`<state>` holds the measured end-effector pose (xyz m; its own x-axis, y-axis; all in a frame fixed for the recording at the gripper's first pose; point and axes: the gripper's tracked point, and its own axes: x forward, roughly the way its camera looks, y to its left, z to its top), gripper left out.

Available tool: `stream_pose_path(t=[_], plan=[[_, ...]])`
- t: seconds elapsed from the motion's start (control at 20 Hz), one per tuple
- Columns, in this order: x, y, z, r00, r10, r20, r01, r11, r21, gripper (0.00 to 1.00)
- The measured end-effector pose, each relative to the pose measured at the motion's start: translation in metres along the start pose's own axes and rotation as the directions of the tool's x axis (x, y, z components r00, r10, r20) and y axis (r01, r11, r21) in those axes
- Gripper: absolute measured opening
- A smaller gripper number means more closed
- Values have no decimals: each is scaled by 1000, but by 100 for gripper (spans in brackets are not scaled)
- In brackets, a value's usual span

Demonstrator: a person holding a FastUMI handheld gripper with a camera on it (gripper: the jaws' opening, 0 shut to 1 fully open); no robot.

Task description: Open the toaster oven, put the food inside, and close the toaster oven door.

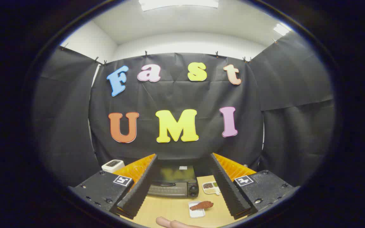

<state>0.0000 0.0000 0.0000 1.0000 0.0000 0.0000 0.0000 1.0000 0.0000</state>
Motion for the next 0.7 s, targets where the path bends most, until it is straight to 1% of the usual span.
stream_pose_path(t=[0.1, 0.25, 0.5, 0.7], plan=[[-4, 3, 3, 1000, 0, 11, 0, 1000, -2, 100], [-11, 7, 8, 999, 5, 34, -7, 998, 58, 100], [-11, 14, 20, 998, 5, 63, -7, 999, 32, 100], [4, 22, 14, 998, 6, 60, -8, 999, 47, 100]])
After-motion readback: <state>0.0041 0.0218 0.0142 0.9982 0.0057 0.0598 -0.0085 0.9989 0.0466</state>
